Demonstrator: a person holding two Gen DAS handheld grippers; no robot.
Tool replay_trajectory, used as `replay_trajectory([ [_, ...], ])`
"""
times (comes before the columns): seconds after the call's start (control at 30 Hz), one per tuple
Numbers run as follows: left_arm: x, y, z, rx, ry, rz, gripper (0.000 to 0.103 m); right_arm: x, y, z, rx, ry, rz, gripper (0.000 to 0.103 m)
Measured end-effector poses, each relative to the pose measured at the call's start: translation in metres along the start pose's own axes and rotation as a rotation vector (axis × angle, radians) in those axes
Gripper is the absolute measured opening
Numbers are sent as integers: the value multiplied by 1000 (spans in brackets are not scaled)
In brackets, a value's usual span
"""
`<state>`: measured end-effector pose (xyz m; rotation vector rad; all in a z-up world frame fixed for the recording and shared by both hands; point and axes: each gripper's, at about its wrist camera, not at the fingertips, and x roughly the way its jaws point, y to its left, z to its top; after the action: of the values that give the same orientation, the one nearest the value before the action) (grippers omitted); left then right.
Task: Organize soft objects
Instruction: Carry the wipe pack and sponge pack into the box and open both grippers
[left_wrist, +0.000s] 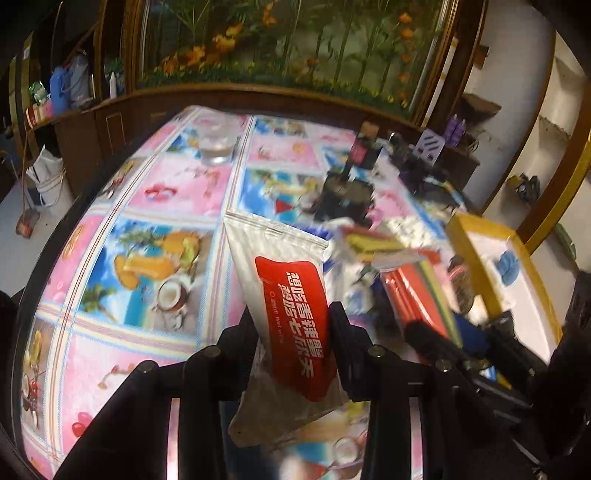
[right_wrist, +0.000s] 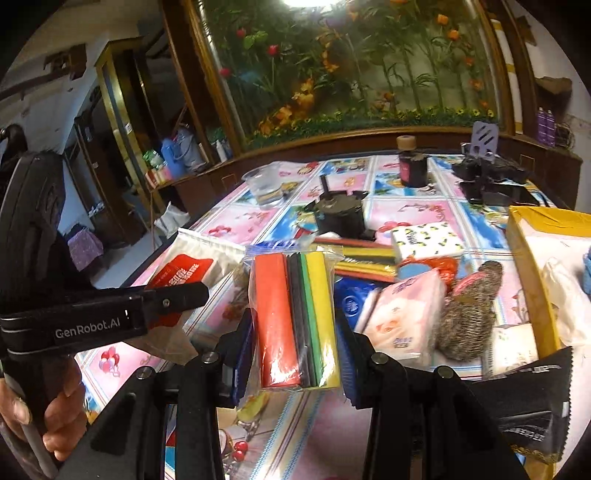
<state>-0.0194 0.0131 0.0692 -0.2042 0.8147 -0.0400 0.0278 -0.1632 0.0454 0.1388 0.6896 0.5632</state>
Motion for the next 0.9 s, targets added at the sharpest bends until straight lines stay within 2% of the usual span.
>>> replay_trajectory([
  [0.13, 4, -16, 7, -10, -113, -1, 36, -9, -13, 1, 54, -40, -45, 43],
  [0.23, 14, -18, 8, -25, -165, -4, 36, -16, -23, 1, 94, -72, -75, 43],
  [0.3, 20, -17, 9, -19, -152, 6, 36, -20, -29, 1, 116, -81, -84, 43],
  [0.43, 22, -17, 9, -21, -143, -25, 36, -18, -35, 1, 150, -69, -87, 43],
  [0.7, 20, -33, 1, 45, -131, -84, 36, -21, -32, 0, 145, -84, -86, 43],
  [0.9, 16, -34, -1, 46, -137, -108, 36, -26, -35, 0, 158, -106, -83, 43],
])
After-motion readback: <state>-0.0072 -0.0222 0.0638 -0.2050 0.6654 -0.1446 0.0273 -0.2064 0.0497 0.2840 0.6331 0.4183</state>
